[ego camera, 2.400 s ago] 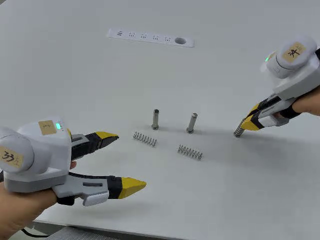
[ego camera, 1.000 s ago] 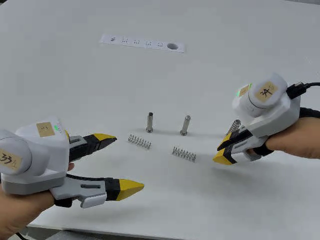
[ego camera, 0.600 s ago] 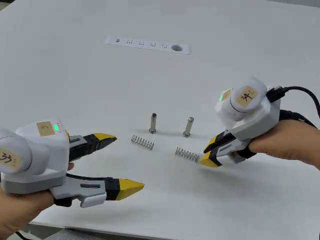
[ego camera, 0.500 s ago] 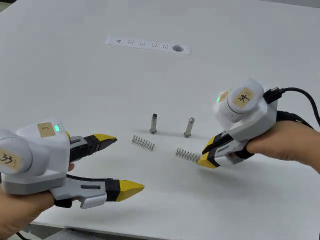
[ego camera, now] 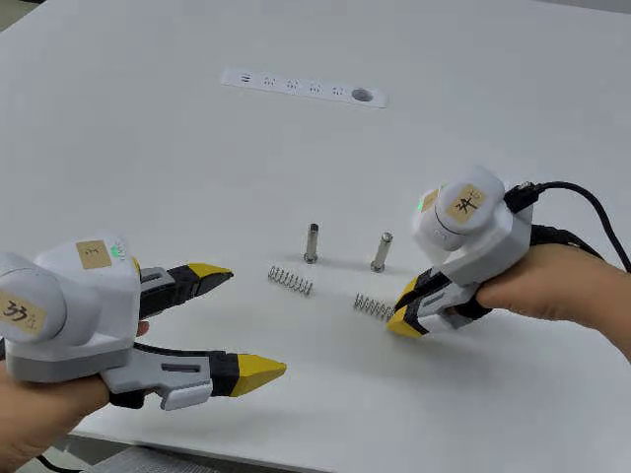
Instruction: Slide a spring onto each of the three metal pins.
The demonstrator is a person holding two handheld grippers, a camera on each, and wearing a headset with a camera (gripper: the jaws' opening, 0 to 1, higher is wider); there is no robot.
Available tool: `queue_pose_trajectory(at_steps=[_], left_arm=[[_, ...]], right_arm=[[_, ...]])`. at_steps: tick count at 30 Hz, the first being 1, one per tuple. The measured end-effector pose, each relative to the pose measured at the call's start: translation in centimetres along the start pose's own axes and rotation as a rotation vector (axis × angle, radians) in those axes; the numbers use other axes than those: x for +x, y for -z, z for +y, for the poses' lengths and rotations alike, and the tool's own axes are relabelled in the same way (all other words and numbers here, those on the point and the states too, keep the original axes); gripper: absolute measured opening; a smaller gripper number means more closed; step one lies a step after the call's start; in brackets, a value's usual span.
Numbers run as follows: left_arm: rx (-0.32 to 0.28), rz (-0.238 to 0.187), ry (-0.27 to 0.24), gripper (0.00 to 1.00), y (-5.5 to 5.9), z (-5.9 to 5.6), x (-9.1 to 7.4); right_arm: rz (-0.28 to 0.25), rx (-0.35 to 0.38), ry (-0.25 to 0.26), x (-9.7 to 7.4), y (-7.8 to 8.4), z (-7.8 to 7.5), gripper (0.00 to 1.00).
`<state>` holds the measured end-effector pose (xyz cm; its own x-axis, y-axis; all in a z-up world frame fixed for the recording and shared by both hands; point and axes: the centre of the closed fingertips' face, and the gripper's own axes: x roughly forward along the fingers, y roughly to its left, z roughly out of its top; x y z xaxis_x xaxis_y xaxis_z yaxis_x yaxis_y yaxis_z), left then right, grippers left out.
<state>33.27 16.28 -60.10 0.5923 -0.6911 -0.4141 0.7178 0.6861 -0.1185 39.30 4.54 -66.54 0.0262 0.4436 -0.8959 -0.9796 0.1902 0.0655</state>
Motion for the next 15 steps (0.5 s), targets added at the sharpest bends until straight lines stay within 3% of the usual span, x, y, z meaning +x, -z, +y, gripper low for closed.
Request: queue_pose_trajectory(at_steps=[15], left_arm=[[0.001,-0.002,0.0,0.72,-0.15,0.06,-0.22]], right_arm=[[0.003,-0.017,0.013,-0.34,-0.03,0.07,0.12]])
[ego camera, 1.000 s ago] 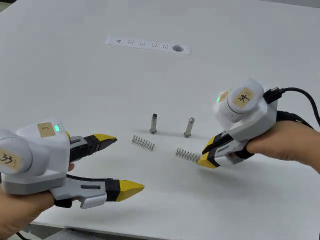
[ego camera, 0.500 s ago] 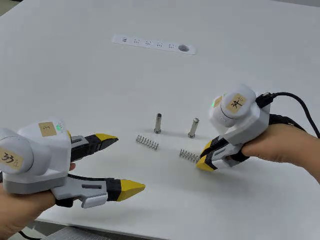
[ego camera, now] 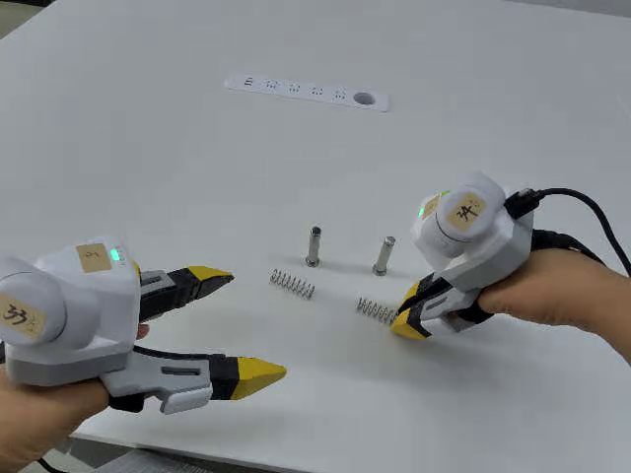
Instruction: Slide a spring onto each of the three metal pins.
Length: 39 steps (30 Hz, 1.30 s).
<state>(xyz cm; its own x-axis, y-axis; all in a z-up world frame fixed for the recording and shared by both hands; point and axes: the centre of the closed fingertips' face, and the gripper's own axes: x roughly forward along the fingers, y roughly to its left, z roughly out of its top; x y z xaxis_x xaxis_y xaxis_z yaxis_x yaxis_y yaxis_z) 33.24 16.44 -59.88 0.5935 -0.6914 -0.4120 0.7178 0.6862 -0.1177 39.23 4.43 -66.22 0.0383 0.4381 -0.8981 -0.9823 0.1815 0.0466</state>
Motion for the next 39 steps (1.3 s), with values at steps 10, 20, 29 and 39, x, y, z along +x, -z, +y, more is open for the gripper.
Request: queue_pose_trajectory(at_steps=[10,20,29,39], left_arm=[[0.004,0.001,0.014,0.72,0.1,-0.4,0.3],[0.007,-0.005,0.017,0.72,-0.1,-0.4,0.4],[0.004,-0.002,0.019,0.72,0.0,-0.5,0.5],[0.0,0.0,0.02,0.72,0.1,-0.4,0.6]], right_arm=[[0.004,-0.031,0.034,-1.9,-0.6,0.1,0.12],[0.026,-0.051,0.05,-3.2,-0.8,-0.1,0.11],[0.034,-0.054,0.045,-3.8,-0.9,0.0,0.11],[0.033,-0.046,0.031,-4.9,-1.6,-0.1,0.11]])
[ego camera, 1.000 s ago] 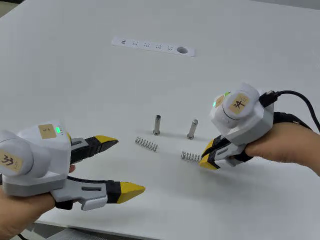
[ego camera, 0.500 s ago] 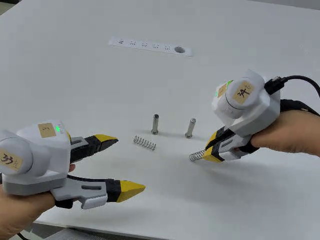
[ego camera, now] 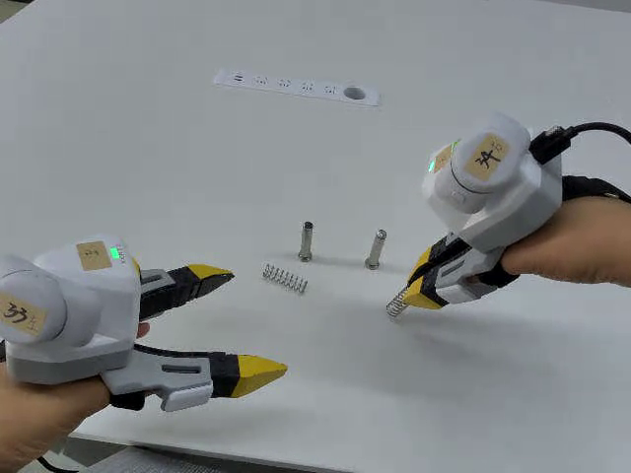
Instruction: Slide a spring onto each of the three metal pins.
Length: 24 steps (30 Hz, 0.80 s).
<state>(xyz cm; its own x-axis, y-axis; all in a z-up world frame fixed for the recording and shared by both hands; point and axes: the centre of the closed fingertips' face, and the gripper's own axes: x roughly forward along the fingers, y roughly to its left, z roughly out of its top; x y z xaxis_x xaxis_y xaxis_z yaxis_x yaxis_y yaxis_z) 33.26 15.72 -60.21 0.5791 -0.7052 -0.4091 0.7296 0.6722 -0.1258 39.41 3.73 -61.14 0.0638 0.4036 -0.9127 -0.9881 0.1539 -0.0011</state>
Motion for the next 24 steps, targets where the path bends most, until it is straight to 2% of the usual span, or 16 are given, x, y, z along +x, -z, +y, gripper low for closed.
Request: queue_pose_trajectory(at_steps=[6,15,24], left_arm=[[-0.001,-0.009,0.0,0.72,-0.1,0.1,0.0],[-0.001,-0.01,0.0,0.72,-0.1,0.0,-0.1],[-0.004,-0.011,-0.007,0.72,-0.1,0.2,-0.3]], right_arm=[[-0.019,0.013,0.004,-2.0,-1.2,-0.7,0.11],[-0.017,-0.021,0.041,-4.0,-3.0,-2.3,0.11],[-0.022,-0.054,0.067,-4.3,-4.7,-3.8,0.11]])
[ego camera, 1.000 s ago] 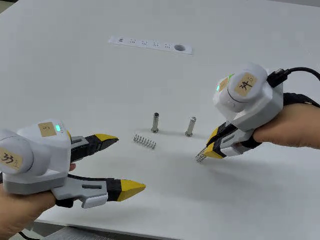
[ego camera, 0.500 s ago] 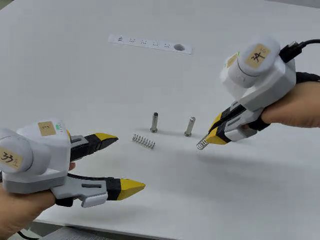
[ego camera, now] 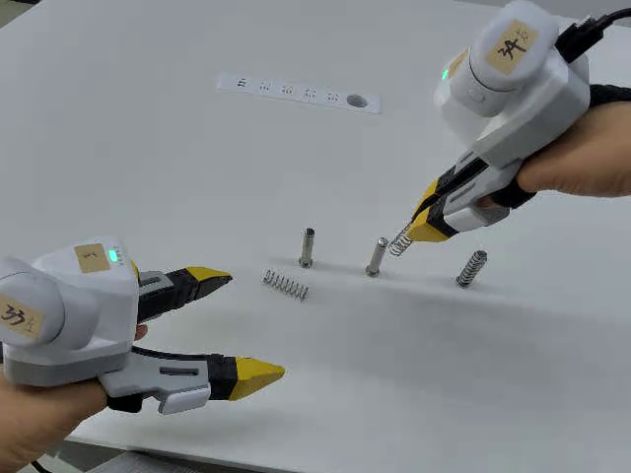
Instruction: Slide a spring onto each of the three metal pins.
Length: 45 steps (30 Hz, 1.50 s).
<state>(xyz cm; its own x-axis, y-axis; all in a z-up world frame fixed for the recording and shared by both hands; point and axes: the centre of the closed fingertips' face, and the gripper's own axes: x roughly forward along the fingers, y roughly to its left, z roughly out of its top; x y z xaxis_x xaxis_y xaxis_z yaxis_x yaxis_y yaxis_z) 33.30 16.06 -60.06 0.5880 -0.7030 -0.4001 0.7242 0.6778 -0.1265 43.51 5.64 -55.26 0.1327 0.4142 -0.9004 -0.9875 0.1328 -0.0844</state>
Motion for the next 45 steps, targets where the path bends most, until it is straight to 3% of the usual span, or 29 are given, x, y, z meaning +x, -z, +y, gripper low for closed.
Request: queue_pose_trajectory(at_steps=[19,45], left_arm=[[-0.016,0.006,-0.01,0.72,0.5,0.3,-0.1],[-0.029,0.009,-0.014,0.72,0.9,0.5,-0.1]], right_arm=[[0.037,-0.002,-0.028,2.4,-0.3,-1.8,0.11],[0.132,0.005,-0.065,6.6,0.6,-1.9,0.11]])
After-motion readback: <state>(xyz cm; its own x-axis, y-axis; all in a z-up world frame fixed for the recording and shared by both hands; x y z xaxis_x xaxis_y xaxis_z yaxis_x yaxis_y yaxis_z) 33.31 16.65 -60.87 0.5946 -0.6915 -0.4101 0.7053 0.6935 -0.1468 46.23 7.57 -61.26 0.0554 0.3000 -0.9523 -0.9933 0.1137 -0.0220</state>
